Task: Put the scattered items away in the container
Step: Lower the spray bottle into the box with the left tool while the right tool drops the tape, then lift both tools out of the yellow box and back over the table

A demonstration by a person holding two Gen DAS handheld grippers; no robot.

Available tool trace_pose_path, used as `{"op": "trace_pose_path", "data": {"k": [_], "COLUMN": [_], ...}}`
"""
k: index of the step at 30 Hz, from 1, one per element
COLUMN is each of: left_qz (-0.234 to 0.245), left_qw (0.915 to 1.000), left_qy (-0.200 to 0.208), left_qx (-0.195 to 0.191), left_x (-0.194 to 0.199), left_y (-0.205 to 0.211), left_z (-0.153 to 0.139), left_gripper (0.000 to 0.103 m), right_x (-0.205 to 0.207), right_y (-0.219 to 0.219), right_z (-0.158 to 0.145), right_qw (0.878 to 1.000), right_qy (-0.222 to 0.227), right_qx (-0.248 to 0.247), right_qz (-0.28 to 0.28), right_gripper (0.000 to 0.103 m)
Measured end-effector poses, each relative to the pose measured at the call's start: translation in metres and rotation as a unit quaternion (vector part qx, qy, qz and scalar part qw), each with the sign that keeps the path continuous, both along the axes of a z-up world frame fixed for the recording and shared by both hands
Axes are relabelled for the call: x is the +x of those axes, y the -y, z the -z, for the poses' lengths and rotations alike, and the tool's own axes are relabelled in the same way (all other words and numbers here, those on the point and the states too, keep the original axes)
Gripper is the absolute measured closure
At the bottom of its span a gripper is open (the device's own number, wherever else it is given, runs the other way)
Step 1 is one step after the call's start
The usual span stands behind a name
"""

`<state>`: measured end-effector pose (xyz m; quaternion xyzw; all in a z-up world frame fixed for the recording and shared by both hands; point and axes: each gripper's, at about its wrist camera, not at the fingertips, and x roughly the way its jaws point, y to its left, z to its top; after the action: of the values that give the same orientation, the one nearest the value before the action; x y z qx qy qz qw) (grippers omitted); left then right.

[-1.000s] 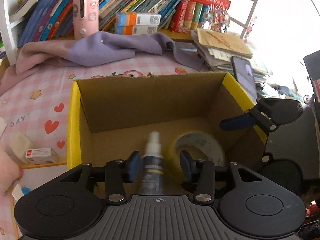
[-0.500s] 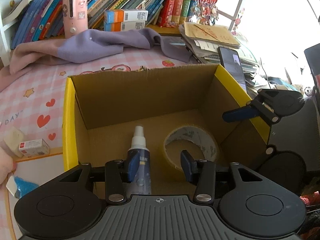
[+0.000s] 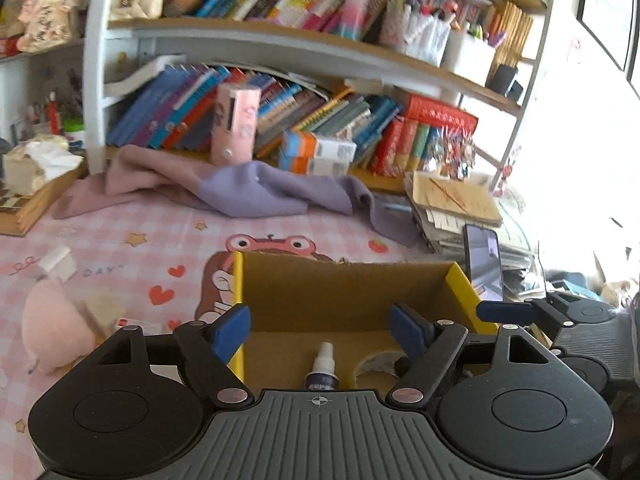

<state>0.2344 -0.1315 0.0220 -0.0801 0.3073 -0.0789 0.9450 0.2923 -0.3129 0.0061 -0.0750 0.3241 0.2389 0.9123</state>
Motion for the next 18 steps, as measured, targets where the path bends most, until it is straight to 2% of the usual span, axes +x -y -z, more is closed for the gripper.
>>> {"op": "trace_pose_path", "data": {"k": [5, 9, 13, 18], "left_qz": [-0.001, 0.005, 0.016, 0.039], "left_qw": [0.9999, 0.9993, 0.9976, 0.9955], "left_qy": [0.015, 0.036, 0.065, 0.068], "left_qx": [0.006, 0.001, -0.017, -0.054], "left_x": [-0.018, -0.037, -0.053, -0.063], "left_y": [-0.004, -0.013, -0.028, -0.051], "left_z": [-0.003, -0.004, -0.005, -0.006], "left_gripper": [0.023, 0.022, 0.018, 0.017], "right_x": [-0.02, -0.039, -0.061, -0.089], "right_y": [0.002, -0.003, -0.014, -0.024], "right_z": [-0.006, -0.011, -0.018, -0.026], "right_qw": [1.0, 0.997, 0.994, 0.988], "right_qy": [0.018, 0.053, 0.08, 0.099], "right_qx": [0.016, 0.013, 0.0, -0.016], "right_qz": [0.019, 0.047, 0.07, 0.116], "right_gripper": [0.001, 0.0, 0.0, 0.0]}}
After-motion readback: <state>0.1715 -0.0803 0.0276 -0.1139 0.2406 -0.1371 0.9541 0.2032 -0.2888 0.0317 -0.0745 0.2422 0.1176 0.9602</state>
